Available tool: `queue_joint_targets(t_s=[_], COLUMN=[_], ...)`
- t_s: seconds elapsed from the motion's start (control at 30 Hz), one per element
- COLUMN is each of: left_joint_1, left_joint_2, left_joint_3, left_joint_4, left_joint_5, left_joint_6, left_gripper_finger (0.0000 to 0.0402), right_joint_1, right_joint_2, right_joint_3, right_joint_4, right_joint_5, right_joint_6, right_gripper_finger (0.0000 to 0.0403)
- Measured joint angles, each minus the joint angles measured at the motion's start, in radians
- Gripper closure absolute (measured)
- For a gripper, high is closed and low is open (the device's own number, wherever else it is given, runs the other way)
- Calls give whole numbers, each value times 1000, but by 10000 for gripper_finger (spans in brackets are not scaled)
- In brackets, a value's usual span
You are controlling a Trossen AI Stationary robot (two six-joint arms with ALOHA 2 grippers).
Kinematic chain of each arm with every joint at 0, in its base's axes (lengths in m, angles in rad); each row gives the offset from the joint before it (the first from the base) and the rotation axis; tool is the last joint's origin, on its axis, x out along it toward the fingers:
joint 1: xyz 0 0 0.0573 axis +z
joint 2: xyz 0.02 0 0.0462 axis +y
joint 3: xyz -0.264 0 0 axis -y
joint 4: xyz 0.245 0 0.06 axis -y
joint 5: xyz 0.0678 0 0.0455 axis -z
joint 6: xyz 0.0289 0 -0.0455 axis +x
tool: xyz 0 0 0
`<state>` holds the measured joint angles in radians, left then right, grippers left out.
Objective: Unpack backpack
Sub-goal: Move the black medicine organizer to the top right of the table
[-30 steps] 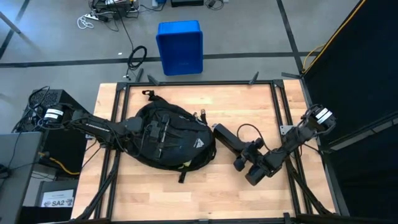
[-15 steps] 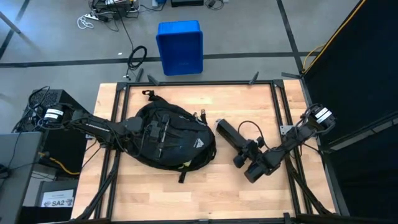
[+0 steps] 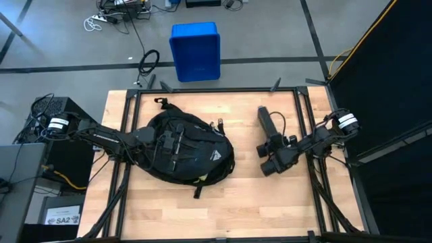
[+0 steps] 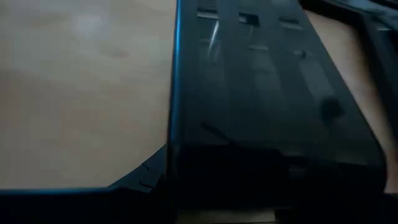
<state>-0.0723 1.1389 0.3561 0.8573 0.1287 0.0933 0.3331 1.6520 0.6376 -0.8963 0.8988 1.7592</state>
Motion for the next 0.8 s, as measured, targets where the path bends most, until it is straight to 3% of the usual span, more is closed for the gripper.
queue_joint_targets(t_s=[0.27,0.5,0.8], left_joint_1=[0,0,0], left_joint_2=[0,0,0], left_joint_3=[0,0,0], left_joint_4=[-14,-17,-15], left_joint_5=[0,-3,-4], left_joint_6=[0,-1,-1], left_gripper_finger=[275,275,275], right_joint_1=[-124,-128,-127], right_joint_2=[-5,-51,-203], right_joint_3=[-18,-76,-183], right_joint_4=[-2,79,223], right_joint_5=[-26,-20,-12], right_joint_6=[-62,-67,-91], right_gripper_finger=[252,252,252])
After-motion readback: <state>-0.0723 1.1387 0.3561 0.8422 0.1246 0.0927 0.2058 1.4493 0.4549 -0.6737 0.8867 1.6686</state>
